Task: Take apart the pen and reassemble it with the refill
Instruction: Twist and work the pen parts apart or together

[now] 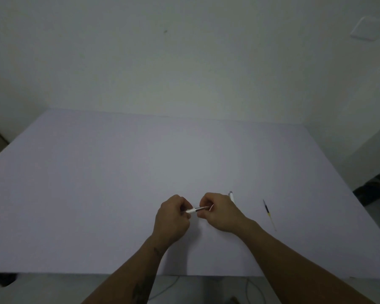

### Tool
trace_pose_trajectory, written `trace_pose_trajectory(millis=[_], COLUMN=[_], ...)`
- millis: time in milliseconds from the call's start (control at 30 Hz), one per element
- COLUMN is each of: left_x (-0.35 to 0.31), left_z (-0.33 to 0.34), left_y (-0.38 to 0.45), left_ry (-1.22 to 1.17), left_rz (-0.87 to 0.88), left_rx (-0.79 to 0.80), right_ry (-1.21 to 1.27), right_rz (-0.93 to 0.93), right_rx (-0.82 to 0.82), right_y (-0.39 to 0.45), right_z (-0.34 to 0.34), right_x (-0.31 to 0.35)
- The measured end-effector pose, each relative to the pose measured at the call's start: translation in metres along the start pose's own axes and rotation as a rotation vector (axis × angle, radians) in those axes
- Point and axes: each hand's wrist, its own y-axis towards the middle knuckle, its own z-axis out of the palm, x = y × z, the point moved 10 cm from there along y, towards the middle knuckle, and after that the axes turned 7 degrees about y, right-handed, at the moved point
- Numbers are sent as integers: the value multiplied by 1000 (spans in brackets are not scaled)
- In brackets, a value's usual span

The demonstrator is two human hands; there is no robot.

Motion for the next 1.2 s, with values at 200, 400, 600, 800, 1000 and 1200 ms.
trace_pose_trajectory(millis=[200,400,600,800,1000,1200], left_x=[-2,1,1,-2,-4,-7], left_z=[-3,-4,-4,-3,-1,0], left_y=[0,0,2,1,2,2], left_ry=[9,12,5,1,6,8], left_rz=[29,24,26,34,27,21], left_rx=[-4,1,0,9,13,13], right_ry=[-41,-29,-89,-137,-80,-163], right_rz=[-31,17,-21,-21,-50,-61], right_rx=[-34,13,-33,12,-15,-9], right_y=[3,5,5,8,6,9], right_z=[-2,7,2,3,0,0], right_x=[4,-3,0,-3,0,1])
